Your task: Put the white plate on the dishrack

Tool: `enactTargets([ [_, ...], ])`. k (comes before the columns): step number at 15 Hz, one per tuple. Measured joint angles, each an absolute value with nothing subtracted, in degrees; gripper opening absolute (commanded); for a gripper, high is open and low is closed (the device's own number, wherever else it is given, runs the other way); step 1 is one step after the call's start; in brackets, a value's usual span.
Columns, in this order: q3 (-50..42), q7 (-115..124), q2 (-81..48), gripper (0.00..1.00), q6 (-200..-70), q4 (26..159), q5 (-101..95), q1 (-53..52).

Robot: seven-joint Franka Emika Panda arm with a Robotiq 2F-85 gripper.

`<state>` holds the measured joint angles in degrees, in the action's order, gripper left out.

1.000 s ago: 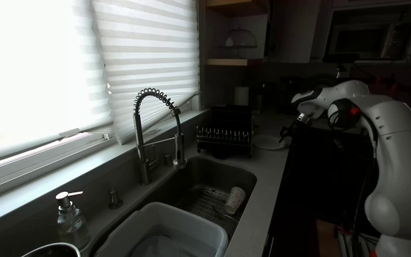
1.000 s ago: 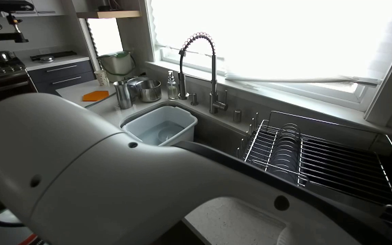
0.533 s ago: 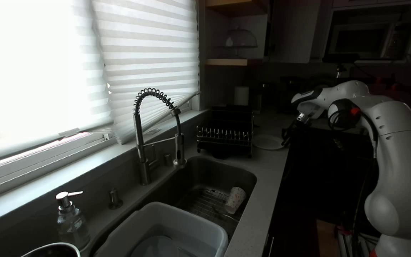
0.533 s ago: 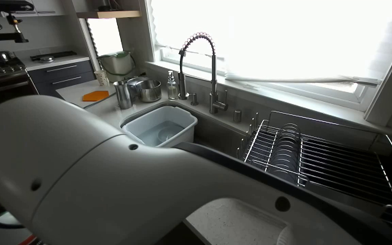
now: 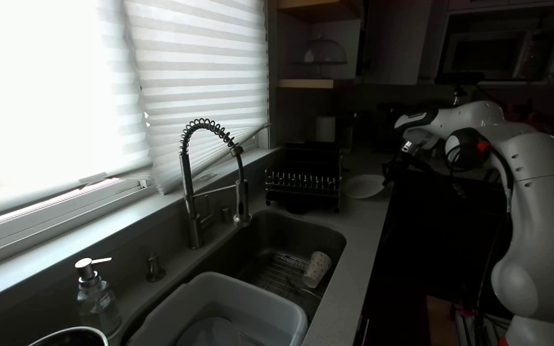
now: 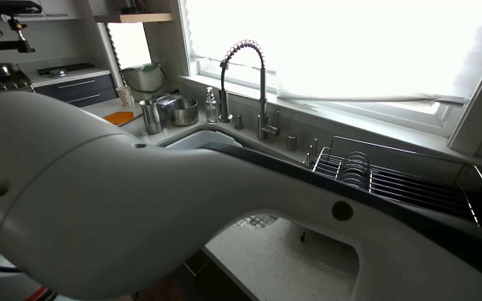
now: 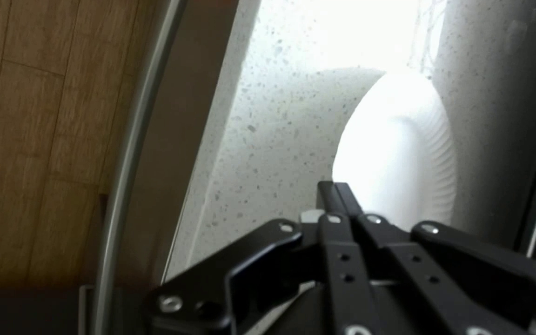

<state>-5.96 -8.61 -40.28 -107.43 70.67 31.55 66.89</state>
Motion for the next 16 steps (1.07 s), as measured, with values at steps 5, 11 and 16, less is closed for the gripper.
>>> enactTargets([
  [5, -6.9, -8.2, -34.5, 0.00, -104.3, 70.6, 25.5, 66.3],
  [11, -7.1, -8.3, -32.5, 0.00, -103.1, 70.6, 22.9, 65.0],
  [16, -6.7, -10.1, -32.4, 0.00, -102.0, 70.9, 22.7, 63.9],
])
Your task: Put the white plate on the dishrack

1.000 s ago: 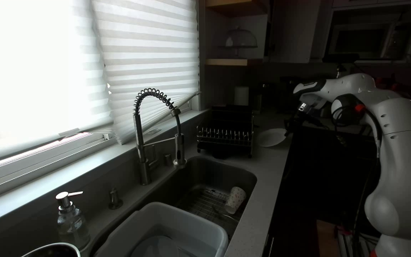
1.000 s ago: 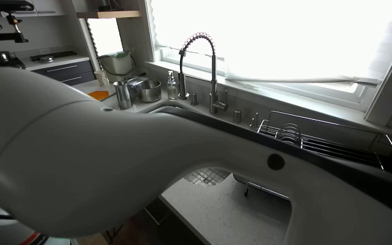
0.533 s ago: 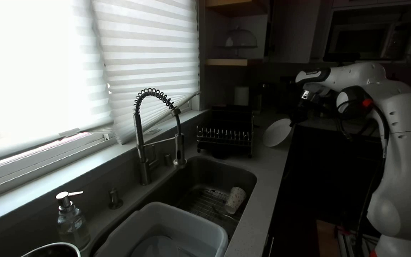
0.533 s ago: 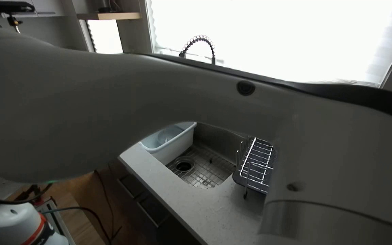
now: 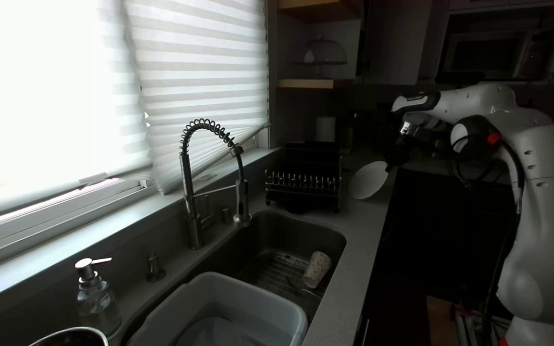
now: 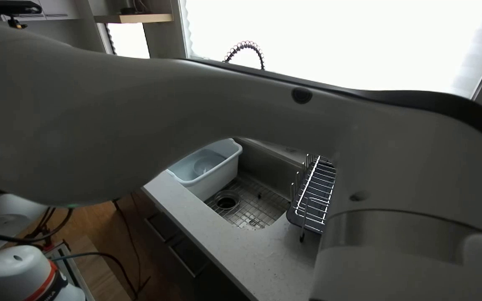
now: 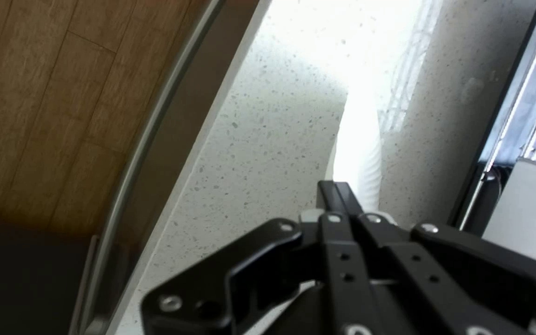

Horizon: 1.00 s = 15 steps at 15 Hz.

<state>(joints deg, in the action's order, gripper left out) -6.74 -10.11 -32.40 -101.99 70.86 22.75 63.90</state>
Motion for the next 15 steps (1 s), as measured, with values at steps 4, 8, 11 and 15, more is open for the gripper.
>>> enactTargets([
  [4, -6.3, -10.9, -32.3, 0.00, -100.1, 70.4, 22.7, 62.0],
  [8, -6.0, -11.0, -31.6, 0.00, -97.6, 70.4, 21.5, 59.6],
  [11, -6.0, -10.3, -29.7, 0.00, -94.3, 70.2, 19.3, 57.7],
  [15, -6.1, -7.2, -25.9, 0.00, -89.3, 68.2, 15.8, 55.6],
])
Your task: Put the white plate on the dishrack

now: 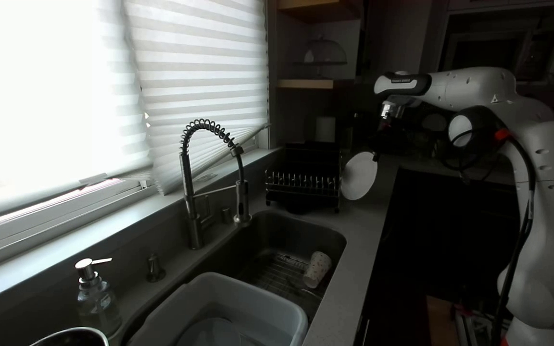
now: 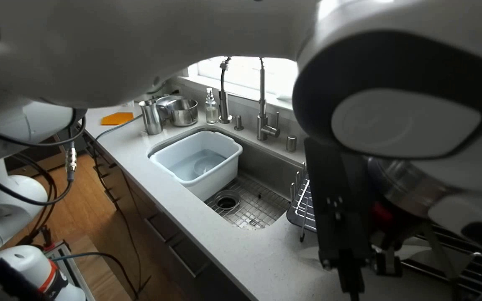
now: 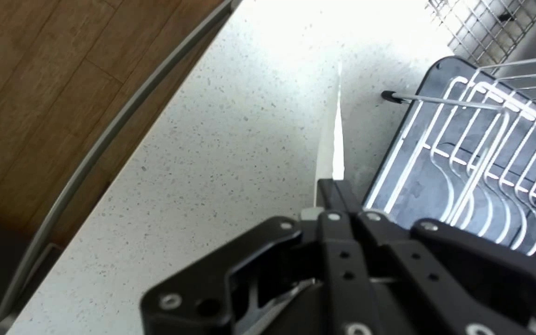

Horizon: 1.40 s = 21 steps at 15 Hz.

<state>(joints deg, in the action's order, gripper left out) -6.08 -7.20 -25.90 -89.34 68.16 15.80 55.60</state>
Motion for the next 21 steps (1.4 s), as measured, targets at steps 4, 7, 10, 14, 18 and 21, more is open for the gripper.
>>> enactTargets([
  [4, -6.1, -4.7, -23.2, 0.01, -85.6, 65.2, 15.6, 54.5],
  [7, -6.1, -4.3, -22.8, 0.00, -85.1, 64.8, 15.6, 54.4],
  [10, -6.1, -4.3, -22.9, 0.00, -85.1, 64.8, 15.7, 54.4],
  [14, -6.0, -2.9, -22.5, 0.00, -84.6, 62.2, 16.9, 54.4],
  [18, -6.5, 1.7, -22.2, 0.00, -79.6, 55.1, 19.1, 54.0],
  [21, -6.9, 7.1, -22.7, 0.00, -75.8, 50.2, 22.0, 53.4],
])
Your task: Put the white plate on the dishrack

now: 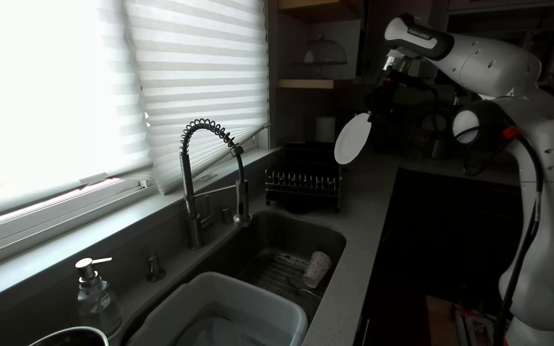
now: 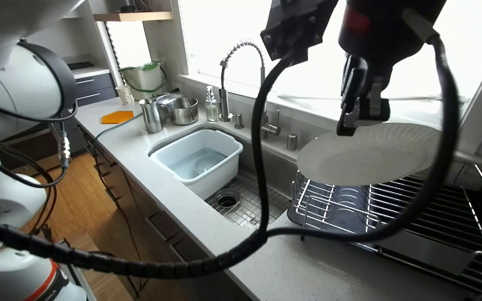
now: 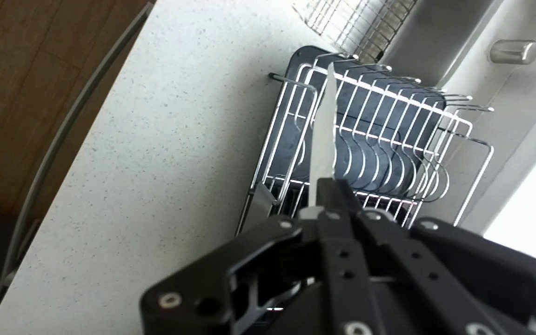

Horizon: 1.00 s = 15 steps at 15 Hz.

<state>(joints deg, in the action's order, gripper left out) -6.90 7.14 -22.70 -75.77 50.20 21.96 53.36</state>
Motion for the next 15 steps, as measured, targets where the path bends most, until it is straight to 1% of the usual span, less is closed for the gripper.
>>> enactTargets([
  [9, -7.1, 27.7, -31.2, 0.00, -75.2, 43.1, 24.9, 49.9],
  [15, -7.1, 34.0, -35.4, 0.00, -75.2, 40.0, 25.1, 49.1],
])
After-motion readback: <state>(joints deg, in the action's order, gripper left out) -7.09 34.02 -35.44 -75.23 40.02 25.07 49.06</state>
